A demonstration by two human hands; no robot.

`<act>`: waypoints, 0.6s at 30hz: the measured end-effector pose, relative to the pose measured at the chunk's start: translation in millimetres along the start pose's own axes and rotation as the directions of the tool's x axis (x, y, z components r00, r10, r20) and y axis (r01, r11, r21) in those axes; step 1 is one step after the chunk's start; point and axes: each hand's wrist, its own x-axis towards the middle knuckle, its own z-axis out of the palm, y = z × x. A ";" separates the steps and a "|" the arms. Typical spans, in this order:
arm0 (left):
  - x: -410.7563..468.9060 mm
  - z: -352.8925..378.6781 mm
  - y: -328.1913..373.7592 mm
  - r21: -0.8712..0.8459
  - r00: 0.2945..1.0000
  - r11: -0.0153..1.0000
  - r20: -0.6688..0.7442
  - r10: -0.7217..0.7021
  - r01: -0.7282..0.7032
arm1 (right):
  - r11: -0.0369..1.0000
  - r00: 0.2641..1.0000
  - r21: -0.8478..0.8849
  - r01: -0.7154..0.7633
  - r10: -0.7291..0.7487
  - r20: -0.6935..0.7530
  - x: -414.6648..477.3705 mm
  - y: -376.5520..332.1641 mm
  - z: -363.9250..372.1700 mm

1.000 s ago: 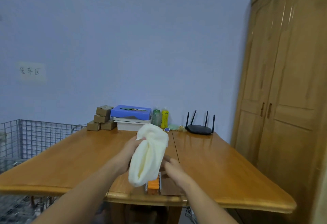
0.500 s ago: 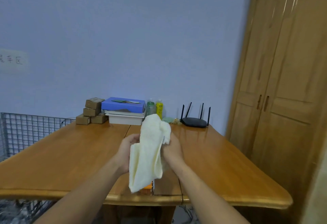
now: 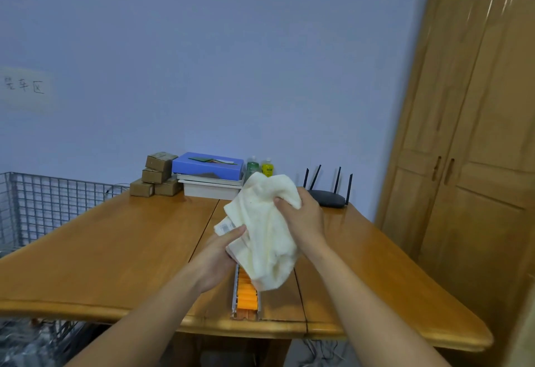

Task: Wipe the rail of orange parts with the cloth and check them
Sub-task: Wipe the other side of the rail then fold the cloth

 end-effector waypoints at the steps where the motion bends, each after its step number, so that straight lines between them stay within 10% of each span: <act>1: 0.7 0.8 1.7 -0.004 0.999 1.000 -0.030 0.019 -0.019 | 0.997 1.000 0.077 0.012 -0.012 0.001 -0.8 -1.9 0.9; 18: 21.7 26.3 40.9 0.268 0.853 0.933 -0.401 0.335 -0.241 | 0.948 0.987 0.316 0.037 0.015 -0.159 -10.8 6.4 16.6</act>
